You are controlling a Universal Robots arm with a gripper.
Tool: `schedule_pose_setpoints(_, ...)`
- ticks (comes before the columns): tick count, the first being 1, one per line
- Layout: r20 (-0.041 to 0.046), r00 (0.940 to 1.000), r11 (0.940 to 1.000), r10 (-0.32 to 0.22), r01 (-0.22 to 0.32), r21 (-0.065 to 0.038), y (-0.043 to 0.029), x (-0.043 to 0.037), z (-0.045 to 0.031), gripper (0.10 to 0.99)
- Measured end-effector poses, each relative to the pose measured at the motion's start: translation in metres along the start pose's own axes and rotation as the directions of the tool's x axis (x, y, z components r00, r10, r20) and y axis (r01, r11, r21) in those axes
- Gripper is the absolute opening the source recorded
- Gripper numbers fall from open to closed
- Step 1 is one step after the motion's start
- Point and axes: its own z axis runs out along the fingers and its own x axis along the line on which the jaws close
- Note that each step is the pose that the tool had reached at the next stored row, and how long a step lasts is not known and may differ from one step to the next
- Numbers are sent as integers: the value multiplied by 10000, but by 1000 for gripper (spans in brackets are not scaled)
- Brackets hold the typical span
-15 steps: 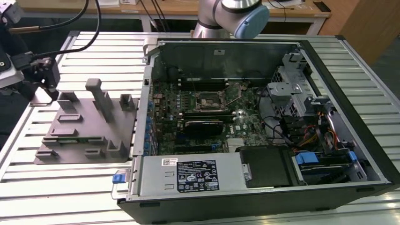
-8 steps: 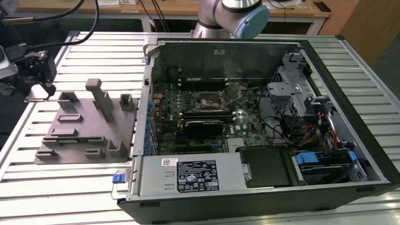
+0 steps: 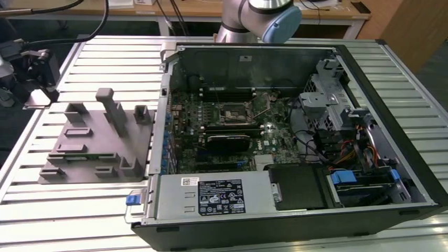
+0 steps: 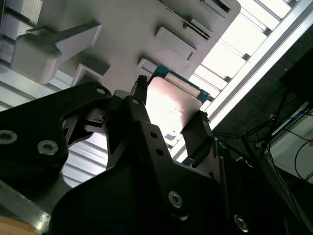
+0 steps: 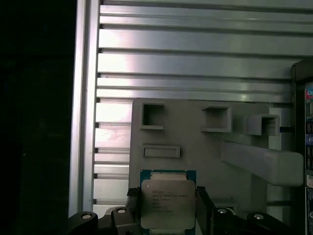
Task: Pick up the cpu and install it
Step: 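Pick up the cpu and move it towards the insertion slot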
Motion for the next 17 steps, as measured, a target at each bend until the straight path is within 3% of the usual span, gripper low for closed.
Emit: schedule_pose_setpoints(17, 50, 10000, 10000, -3, 3, 22, 26, -8, -274, 541)
